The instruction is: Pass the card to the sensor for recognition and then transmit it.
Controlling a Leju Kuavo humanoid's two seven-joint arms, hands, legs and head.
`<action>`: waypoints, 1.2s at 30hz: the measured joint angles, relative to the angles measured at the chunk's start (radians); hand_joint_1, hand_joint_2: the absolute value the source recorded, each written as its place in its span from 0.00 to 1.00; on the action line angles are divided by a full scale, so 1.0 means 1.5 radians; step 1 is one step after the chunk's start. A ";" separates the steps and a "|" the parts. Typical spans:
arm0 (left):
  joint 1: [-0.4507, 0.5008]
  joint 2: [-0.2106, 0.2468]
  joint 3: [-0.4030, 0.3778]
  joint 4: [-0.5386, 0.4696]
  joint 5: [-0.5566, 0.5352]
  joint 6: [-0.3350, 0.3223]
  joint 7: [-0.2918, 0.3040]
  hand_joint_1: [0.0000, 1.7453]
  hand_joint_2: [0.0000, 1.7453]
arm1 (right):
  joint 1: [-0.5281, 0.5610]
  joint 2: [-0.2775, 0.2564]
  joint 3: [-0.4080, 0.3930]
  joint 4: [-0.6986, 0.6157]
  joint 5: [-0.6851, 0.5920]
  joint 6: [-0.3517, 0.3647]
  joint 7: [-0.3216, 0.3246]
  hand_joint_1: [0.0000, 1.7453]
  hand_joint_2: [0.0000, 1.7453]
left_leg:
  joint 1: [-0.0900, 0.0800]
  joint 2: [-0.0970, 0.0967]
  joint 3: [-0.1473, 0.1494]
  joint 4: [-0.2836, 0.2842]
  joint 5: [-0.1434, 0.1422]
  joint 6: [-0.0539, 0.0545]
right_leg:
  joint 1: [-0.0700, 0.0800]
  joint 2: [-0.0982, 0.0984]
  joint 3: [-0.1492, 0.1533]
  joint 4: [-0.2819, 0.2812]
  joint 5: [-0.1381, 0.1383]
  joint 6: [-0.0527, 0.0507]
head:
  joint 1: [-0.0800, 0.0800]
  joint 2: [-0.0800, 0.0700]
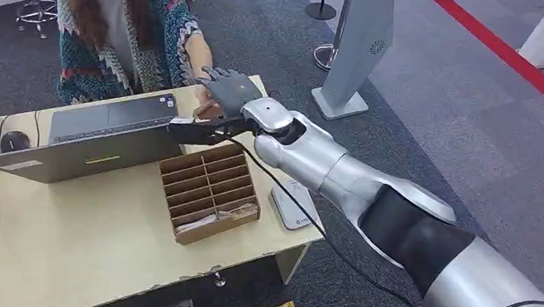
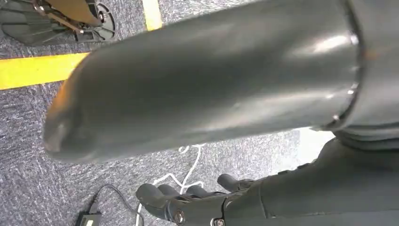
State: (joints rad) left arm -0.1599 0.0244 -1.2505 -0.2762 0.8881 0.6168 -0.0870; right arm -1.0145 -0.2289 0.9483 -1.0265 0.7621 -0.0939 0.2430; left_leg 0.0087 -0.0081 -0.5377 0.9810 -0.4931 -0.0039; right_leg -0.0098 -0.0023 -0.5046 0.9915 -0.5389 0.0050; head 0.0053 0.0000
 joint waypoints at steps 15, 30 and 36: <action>0.024 0.000 0.006 0.000 0.023 0.011 -0.028 0.00 0.00 | 0.069 -0.011 -0.124 -0.136 -0.364 -0.166 -0.166 0.00 1.00 | 0.000 0.001 0.001 0.000 0.000 0.000 | 0.000 0.001 -0.001 0.000 0.000 0.000 | 0.000 0.000; 0.027 0.003 0.022 0.002 0.042 0.007 -0.031 0.00 0.00 | 0.324 -0.114 -0.196 -0.412 -0.157 -0.003 -0.067 0.00 1.00 | 0.000 0.002 0.001 0.000 0.000 0.000 | 0.000 0.002 -0.001 -0.001 0.000 0.000 | 0.000 0.000; 0.027 0.003 0.030 0.004 0.041 0.007 -0.031 0.00 0.00 | 0.376 -0.141 -0.187 -0.432 -0.050 0.036 -0.007 0.00 1.00 | 0.000 0.002 0.000 0.000 0.000 0.000 | 0.000 0.001 0.000 -0.001 0.000 0.000 | 0.000 0.000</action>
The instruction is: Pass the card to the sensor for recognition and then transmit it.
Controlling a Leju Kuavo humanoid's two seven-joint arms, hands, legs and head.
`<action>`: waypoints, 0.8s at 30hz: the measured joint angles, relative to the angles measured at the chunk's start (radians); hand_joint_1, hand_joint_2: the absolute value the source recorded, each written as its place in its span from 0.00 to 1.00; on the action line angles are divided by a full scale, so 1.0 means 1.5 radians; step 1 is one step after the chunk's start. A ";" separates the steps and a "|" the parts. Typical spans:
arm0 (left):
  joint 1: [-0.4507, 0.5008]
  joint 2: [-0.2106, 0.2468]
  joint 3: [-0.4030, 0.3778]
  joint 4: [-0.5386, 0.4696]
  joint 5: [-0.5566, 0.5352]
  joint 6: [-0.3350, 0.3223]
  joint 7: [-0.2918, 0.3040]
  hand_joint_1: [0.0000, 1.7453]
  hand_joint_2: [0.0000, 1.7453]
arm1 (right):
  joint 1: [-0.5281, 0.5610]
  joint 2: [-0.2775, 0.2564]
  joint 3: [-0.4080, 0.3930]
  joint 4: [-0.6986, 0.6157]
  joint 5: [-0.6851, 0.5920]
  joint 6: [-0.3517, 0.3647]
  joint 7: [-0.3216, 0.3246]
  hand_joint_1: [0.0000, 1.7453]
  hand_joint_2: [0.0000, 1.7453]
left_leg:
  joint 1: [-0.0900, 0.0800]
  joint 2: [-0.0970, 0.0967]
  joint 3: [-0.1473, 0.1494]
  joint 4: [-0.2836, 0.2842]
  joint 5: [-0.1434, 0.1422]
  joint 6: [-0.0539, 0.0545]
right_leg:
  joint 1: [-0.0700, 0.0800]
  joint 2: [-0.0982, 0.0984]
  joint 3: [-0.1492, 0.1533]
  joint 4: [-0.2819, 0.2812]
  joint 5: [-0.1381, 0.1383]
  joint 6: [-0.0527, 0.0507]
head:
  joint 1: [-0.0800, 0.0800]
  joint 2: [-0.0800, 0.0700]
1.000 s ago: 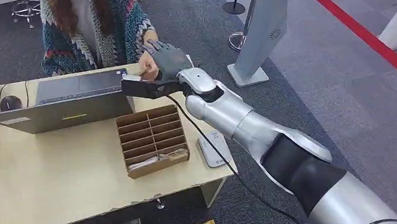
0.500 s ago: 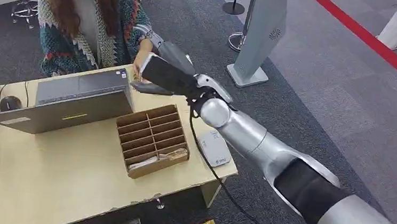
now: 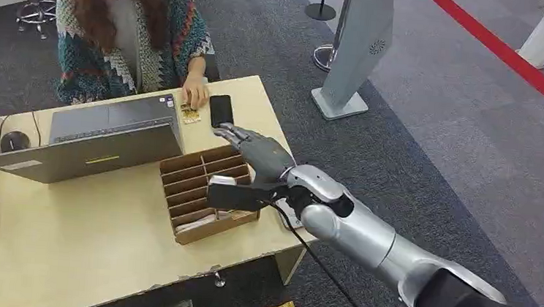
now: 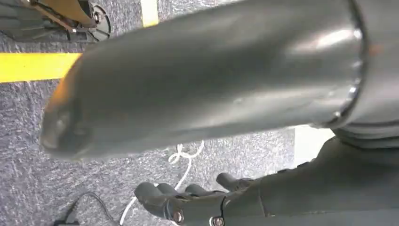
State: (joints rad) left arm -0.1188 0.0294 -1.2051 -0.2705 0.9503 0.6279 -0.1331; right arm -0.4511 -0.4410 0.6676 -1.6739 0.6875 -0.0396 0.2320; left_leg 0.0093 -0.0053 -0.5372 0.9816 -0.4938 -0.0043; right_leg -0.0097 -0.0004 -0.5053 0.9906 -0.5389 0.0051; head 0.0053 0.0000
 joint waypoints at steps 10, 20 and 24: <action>-0.001 0.001 0.000 0.002 -0.006 0.001 0.000 0.00 0.00 | 0.048 -0.022 0.012 -0.003 0.069 0.027 0.037 0.00 1.00 | 0.000 0.001 0.000 0.000 0.000 0.000 | 0.000 0.001 0.000 0.000 0.000 0.000 | 0.000 0.000; -0.001 0.001 0.000 0.002 -0.006 0.002 0.000 0.00 0.00 | 0.068 -0.028 -0.003 -0.020 0.073 -0.031 0.035 0.00 1.00 | 0.000 0.001 0.000 0.000 0.000 0.000 | 0.000 0.001 0.000 0.000 0.000 0.000 | 0.000 0.000; -0.001 0.001 0.001 0.002 -0.005 0.002 0.000 0.00 0.00 | 0.072 -0.033 -0.014 -0.030 0.071 -0.043 0.032 0.00 1.00 | 0.000 0.001 0.000 0.000 0.000 0.000 | 0.000 0.001 0.000 0.000 0.000 0.000 | 0.000 0.000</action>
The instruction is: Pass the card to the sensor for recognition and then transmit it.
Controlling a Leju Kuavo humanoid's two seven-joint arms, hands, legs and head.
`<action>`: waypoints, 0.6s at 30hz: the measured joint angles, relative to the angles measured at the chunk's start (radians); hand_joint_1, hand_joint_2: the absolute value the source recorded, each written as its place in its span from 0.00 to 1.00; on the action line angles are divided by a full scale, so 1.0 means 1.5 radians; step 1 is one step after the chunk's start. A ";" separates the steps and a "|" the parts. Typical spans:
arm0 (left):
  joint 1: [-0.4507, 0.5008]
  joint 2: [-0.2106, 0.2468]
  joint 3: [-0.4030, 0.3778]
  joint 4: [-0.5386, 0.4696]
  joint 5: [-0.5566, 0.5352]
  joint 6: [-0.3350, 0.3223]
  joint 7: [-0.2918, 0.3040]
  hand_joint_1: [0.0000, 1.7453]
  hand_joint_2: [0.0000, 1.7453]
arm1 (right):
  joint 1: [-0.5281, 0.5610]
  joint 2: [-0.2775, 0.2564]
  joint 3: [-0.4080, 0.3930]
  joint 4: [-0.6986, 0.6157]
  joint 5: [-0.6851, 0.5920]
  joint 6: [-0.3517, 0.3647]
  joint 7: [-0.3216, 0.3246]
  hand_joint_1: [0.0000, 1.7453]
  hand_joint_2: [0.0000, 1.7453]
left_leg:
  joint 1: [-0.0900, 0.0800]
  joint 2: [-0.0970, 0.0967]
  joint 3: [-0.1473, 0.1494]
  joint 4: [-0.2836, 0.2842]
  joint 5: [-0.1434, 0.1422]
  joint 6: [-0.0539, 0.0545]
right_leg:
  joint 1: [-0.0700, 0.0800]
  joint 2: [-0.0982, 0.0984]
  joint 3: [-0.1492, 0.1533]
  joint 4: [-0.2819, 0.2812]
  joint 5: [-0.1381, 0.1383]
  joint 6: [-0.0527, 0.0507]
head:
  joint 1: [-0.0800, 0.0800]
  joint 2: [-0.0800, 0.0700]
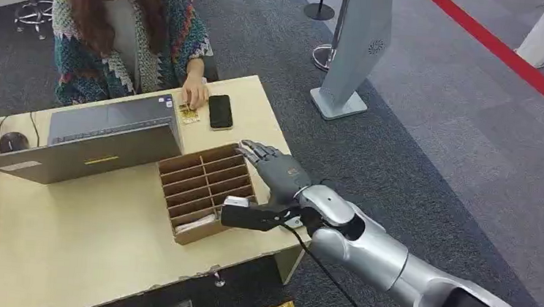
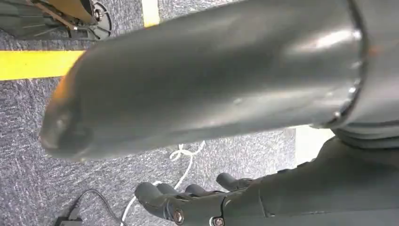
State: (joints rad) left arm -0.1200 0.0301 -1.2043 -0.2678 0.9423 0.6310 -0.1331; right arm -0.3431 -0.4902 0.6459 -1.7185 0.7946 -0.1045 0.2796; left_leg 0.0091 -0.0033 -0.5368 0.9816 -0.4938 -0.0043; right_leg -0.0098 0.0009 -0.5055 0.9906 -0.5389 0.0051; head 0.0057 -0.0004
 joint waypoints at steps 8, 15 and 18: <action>0.000 0.000 0.005 0.000 0.007 0.000 0.000 0.00 0.00 | 0.016 -0.008 -0.012 -0.026 0.014 0.059 -0.009 0.00 1.00 | 0.000 0.000 0.000 0.000 0.000 0.000 | 0.000 0.000 0.000 0.000 0.000 0.000 | 0.000 0.000; 0.000 0.000 0.009 0.000 0.014 0.000 0.000 0.00 0.00 | 0.038 -0.003 0.008 -0.026 0.040 0.082 -0.014 0.00 1.00 | 0.000 0.000 0.000 0.000 0.000 0.000 | 0.000 0.000 0.000 0.000 0.000 0.000 | 0.000 0.000; 0.000 0.000 0.009 0.000 0.014 0.001 0.000 0.00 0.00 | 0.044 -0.003 0.019 -0.026 0.067 0.079 -0.016 0.00 1.00 | 0.000 0.000 0.000 0.000 0.000 0.000 | 0.000 0.000 0.000 0.000 0.000 0.000 | 0.000 0.000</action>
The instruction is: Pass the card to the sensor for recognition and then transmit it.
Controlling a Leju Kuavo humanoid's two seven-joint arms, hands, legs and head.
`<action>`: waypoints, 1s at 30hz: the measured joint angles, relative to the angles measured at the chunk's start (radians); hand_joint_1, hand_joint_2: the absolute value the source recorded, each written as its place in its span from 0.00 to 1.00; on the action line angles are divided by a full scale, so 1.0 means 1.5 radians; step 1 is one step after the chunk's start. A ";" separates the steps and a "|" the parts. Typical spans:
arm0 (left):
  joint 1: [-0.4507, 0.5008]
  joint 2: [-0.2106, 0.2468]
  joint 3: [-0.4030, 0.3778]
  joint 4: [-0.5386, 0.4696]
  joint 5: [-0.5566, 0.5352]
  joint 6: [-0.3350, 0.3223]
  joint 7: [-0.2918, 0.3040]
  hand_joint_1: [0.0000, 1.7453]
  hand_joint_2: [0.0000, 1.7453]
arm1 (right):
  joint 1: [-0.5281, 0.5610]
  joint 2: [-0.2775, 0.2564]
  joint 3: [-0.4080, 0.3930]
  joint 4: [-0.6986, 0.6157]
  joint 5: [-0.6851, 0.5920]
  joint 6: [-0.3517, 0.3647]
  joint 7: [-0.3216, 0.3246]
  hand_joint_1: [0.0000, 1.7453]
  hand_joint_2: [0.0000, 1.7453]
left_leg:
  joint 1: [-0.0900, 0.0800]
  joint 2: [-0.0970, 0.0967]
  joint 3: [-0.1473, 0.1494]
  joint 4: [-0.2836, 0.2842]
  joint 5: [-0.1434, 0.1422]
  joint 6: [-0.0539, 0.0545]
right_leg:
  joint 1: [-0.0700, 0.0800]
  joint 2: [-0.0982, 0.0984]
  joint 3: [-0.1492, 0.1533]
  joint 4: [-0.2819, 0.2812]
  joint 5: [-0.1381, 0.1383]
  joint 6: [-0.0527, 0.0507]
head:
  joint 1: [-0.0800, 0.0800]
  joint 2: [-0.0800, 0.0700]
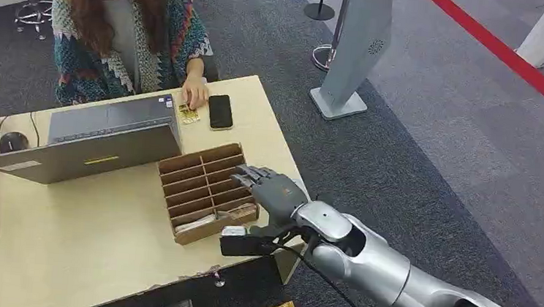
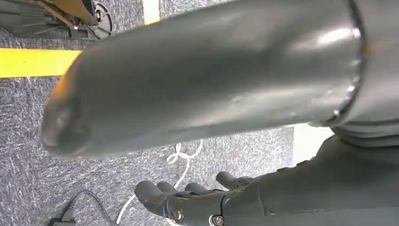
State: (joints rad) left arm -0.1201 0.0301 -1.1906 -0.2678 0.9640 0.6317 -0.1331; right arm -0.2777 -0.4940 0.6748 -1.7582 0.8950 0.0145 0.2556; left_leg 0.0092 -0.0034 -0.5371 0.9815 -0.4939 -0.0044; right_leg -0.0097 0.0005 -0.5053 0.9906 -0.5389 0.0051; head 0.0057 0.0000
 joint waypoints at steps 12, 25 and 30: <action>0.000 -0.001 0.001 0.000 0.000 0.005 0.000 0.00 0.00 | 0.007 0.032 0.037 0.023 0.141 -0.069 0.042 0.00 1.00 | 0.000 0.000 0.000 0.000 0.000 0.000 | 0.000 0.000 0.000 0.000 0.000 0.000 | 0.000 0.000; 0.000 -0.001 0.001 0.000 -0.001 0.005 0.000 0.00 0.00 | 0.007 0.071 0.057 0.096 0.123 -0.108 0.040 0.00 1.00 | 0.000 0.000 0.000 0.000 0.000 0.000 | 0.000 0.000 0.000 0.000 0.000 0.000 | 0.000 0.000; 0.000 -0.001 0.001 0.000 0.000 0.005 0.000 0.00 0.00 | 0.007 0.075 0.062 0.111 0.116 -0.102 0.040 0.00 1.00 | 0.000 0.000 0.000 0.000 0.000 0.000 | 0.000 0.000 0.000 0.000 0.000 0.000 | 0.000 0.000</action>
State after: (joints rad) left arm -0.1201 0.0290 -1.1891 -0.2678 0.9640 0.6390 -0.1327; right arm -0.2667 -0.3822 0.7679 -1.5911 1.0689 -0.1385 0.3159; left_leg 0.0091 -0.0034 -0.5371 0.9814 -0.4939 -0.0044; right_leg -0.0097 0.0006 -0.5053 0.9906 -0.5390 0.0051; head 0.0053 -0.0004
